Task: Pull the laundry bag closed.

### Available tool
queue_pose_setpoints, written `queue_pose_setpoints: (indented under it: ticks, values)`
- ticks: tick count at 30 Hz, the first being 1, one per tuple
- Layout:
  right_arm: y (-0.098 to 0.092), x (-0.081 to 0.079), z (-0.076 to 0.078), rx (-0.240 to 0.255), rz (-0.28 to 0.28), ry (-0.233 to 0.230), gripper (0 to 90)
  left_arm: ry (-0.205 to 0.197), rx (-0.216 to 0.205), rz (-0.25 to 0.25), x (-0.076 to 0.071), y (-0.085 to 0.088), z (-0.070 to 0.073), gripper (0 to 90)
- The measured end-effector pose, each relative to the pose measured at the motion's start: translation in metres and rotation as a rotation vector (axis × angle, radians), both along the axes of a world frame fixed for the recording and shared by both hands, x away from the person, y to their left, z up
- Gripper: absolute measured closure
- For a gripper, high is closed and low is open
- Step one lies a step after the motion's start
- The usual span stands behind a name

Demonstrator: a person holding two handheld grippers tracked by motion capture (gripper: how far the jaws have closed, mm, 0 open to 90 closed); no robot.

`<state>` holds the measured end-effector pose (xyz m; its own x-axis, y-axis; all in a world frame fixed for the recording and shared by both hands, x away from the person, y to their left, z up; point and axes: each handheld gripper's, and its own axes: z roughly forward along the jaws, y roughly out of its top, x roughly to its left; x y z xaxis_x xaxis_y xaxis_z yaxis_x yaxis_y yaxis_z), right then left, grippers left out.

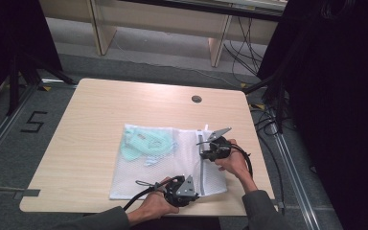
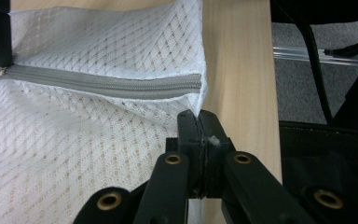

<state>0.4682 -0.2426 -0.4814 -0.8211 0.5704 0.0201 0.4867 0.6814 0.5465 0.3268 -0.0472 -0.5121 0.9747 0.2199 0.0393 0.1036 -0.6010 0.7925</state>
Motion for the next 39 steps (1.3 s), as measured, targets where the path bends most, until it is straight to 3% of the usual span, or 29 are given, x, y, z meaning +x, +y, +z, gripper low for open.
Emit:
queue_pose_setpoints:
  ticks: [1,2,5,7,10,12,14,20,23,25,27,29,30,36,37,39]
  values:
    - [0.000,0.001,0.000,0.001,0.011,-0.015,86.5,0.016,-0.007,0.010,-0.002,-0.001,-0.001,89.1]
    - [0.002,0.000,0.000,0.019,0.001,-0.006,86.5,0.010,-0.006,0.008,-0.002,-0.001,-0.001,89.0]
    - [0.002,0.002,0.000,0.005,-0.004,-0.019,86.5,0.008,-0.004,0.010,-0.001,0.000,0.000,89.0]
    - [0.003,0.002,0.000,0.011,-0.004,-0.001,86.5,0.015,-0.009,0.012,-0.001,0.000,0.000,89.0]
    - [0.002,0.005,0.000,0.006,0.012,-0.027,86.5,0.013,-0.004,0.010,-0.001,0.001,0.000,89.0]
    - [0.003,0.005,0.000,0.001,-0.017,-0.011,86.5,0.008,-0.001,0.008,-0.001,0.000,0.000,89.1]
    - [0.000,0.008,0.002,-0.004,0.004,-0.012,86.5,0.013,-0.009,0.013,-0.001,0.000,0.000,89.1]
    - [0.001,0.011,-0.001,-0.002,-0.023,-0.021,86.6,0.015,-0.009,0.012,-0.001,0.000,-0.001,89.0]
    - [0.001,0.017,-0.002,0.009,-0.007,-0.027,86.5,0.015,-0.011,0.014,-0.001,0.000,-0.001,89.1]
    - [0.002,0.018,-0.001,-0.012,-0.042,-0.034,86.5,0.021,-0.011,0.012,-0.001,0.000,-0.001,89.0]
    - [0.001,0.020,0.002,-0.016,-0.033,-0.026,86.5,0.015,-0.010,0.014,-0.001,0.000,-0.001,89.1]
    - [0.002,0.023,0.001,0.016,-0.020,-0.035,86.5,0.015,-0.009,0.013,-0.001,0.000,-0.001,89.0]
    - [0.001,0.025,0.002,-0.004,-0.006,-0.030,86.5,0.016,-0.008,0.012,-0.001,0.000,-0.001,89.1]
    - [0.002,0.030,0.003,0.014,-0.017,-0.044,86.5,0.009,-0.005,0.003,-0.001,0.000,-0.001,89.1]
    - [0.002,0.031,0.003,-0.002,-0.044,-0.043,86.5,0.014,-0.006,0.007,-0.001,0.000,-0.001,89.1]
    - [0.002,0.032,0.002,0.009,-0.019,-0.047,86.5,0.019,-0.004,0.001,-0.001,-0.001,-0.001,89.1]
